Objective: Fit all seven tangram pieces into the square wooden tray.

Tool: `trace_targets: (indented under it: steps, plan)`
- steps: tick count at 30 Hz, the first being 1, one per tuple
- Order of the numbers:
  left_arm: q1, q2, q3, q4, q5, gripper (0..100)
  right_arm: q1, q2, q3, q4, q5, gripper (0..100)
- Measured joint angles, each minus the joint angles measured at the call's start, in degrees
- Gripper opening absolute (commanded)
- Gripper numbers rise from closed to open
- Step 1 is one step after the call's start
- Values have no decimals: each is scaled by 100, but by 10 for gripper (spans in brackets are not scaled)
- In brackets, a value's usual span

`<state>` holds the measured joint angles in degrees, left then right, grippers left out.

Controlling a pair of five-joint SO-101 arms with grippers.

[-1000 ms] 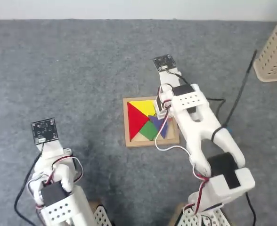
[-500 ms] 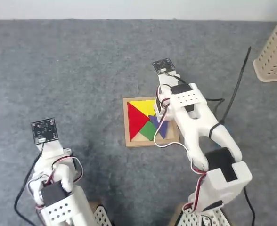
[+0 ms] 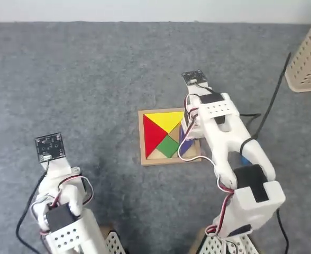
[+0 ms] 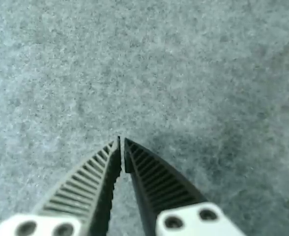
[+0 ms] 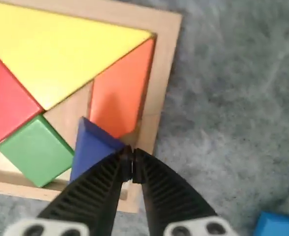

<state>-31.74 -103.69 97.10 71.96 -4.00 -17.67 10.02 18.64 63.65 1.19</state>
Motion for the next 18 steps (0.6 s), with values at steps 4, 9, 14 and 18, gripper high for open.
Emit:
trace_targets:
  steps: [4, 9, 14, 18]
  plan:
    - [0, 0, 0, 0, 0, 13, 9, -62, 123, 53, 0, 6]
    - [0, 0, 0, 0, 0, 13, -18, -967, 571, -158, -35, 6]
    - [0, 0, 0, 0, 0, 13, -738, -1802, 958, -554, -53, 6]
    - [0, 0, 0, 0, 0, 13, -1301, -1758, 985, -835, 141, 6]
